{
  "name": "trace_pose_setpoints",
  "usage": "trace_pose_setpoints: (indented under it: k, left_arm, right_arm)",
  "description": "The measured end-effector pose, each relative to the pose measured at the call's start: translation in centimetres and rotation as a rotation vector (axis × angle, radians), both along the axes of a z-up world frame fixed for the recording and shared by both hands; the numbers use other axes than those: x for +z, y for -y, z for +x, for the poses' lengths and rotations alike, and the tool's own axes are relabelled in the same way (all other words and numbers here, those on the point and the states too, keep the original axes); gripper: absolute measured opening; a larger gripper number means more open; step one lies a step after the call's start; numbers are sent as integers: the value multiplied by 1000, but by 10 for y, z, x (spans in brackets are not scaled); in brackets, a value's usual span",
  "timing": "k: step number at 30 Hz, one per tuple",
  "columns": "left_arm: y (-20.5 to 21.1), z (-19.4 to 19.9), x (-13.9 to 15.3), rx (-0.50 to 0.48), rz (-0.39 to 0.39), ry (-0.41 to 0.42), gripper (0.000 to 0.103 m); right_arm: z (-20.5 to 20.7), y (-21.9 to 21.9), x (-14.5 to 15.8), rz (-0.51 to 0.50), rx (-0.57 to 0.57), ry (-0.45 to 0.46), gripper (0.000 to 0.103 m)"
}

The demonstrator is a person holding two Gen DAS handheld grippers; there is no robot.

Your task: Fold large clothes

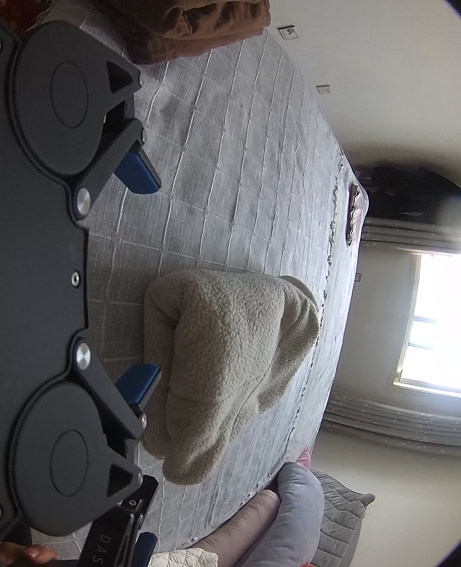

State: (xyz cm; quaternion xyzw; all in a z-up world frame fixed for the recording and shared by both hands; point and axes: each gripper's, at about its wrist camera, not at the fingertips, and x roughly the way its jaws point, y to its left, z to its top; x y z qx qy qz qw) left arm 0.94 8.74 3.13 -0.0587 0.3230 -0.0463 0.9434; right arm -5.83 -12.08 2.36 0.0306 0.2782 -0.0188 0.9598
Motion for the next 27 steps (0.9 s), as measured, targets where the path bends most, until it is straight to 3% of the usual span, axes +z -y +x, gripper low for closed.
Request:
trace_pose_setpoints:
  k: [27]
  left_arm:
    - [33, 5, -10, -20, 67, -23, 103]
  right_arm:
    - [12, -8, -15, -45, -15, -48, 103]
